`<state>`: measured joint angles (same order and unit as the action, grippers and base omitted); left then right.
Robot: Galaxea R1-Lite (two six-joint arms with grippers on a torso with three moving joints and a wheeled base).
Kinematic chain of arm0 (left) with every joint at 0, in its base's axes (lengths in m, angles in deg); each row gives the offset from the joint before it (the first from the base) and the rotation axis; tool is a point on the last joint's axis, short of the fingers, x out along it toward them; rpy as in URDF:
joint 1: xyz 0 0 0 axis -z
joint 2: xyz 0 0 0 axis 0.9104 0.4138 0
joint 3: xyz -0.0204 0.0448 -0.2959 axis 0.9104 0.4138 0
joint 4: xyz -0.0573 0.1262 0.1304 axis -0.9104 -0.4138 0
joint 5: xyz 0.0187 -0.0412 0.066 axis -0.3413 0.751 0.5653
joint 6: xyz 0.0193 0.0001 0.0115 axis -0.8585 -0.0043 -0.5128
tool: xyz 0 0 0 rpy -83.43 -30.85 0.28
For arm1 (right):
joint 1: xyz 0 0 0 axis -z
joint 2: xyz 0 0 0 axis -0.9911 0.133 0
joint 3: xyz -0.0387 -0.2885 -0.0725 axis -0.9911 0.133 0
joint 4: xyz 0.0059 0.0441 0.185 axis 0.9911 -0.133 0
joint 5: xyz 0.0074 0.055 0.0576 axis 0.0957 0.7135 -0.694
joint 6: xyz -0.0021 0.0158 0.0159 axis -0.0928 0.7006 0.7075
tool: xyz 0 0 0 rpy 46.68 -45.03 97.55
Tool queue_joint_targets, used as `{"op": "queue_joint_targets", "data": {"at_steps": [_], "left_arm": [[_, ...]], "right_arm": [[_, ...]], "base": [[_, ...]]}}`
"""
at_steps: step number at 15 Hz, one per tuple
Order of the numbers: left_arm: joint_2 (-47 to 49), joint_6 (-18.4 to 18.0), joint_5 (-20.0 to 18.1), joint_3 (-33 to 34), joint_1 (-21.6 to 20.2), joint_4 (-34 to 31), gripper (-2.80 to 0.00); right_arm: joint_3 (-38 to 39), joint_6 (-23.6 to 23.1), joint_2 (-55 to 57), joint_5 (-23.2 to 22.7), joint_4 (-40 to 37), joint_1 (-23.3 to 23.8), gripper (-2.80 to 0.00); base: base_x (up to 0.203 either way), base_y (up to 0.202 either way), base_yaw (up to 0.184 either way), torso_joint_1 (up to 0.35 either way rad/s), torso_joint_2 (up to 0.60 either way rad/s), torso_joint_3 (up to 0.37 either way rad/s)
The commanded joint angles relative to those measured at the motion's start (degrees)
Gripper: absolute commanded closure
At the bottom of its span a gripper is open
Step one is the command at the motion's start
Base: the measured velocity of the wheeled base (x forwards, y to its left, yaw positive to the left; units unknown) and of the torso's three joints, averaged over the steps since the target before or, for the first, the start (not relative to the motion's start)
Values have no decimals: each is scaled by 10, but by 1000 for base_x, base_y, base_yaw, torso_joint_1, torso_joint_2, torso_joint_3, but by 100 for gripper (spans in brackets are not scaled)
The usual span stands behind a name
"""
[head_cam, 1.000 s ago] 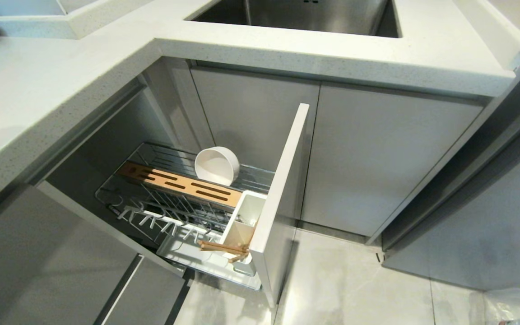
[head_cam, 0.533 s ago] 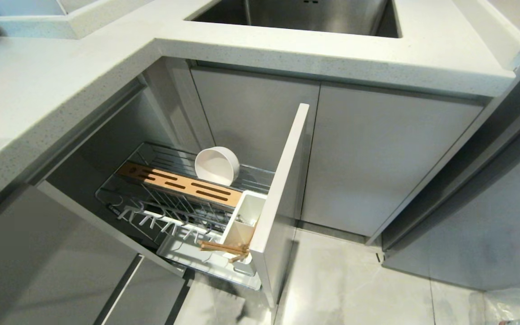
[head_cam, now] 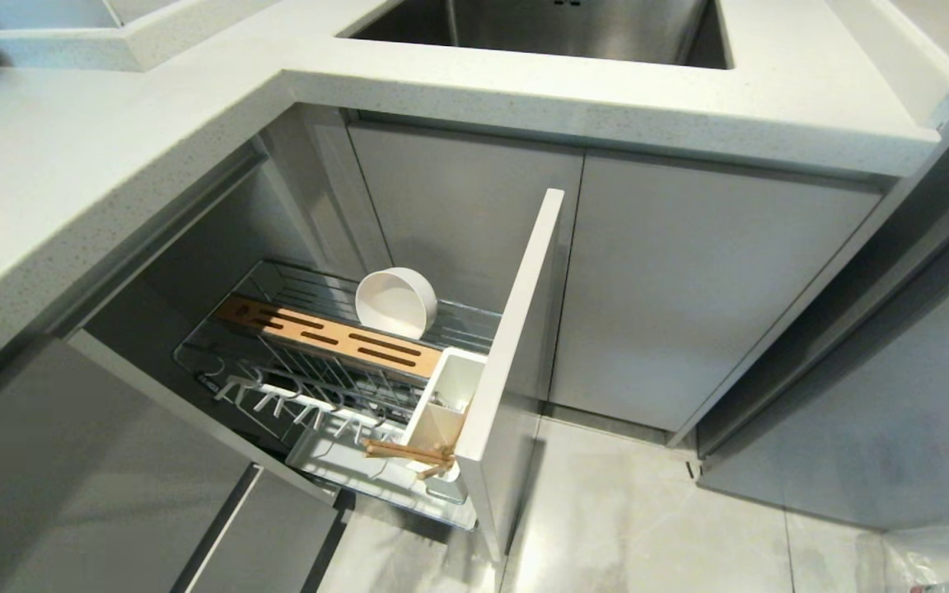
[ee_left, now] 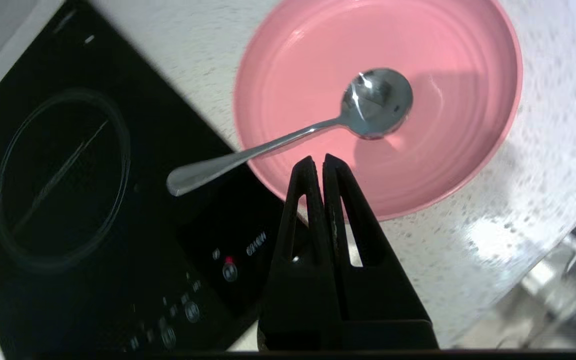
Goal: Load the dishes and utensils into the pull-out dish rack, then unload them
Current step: Pick up the spoon and place it in the cupboard
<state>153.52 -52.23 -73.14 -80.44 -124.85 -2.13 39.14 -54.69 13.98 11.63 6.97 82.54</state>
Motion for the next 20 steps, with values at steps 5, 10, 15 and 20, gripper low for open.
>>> {"op": "queue_joint_targets", "data": {"at_steps": [5,10,15,20], "left_arm": [[104,-180,-192,-7,-127,-22,0],[139,-238,-199,-6,-130,-22,0],[156,-249,-194,-5,-91,-50,0],[157,-262,-195,-5,-85,-56,-280]], "right_arm": [[1,0,0,0,0,0,0],[1,0,0,0,0,0,0],[1,0,0,0,0,0,0],[1,0,0,0,0,0,0]], "base": [[0,0,0,0,0,0],[0,0,0,0,0,0],[0,0,0,0,0,0],[0,0,0,0,0,0]]}}
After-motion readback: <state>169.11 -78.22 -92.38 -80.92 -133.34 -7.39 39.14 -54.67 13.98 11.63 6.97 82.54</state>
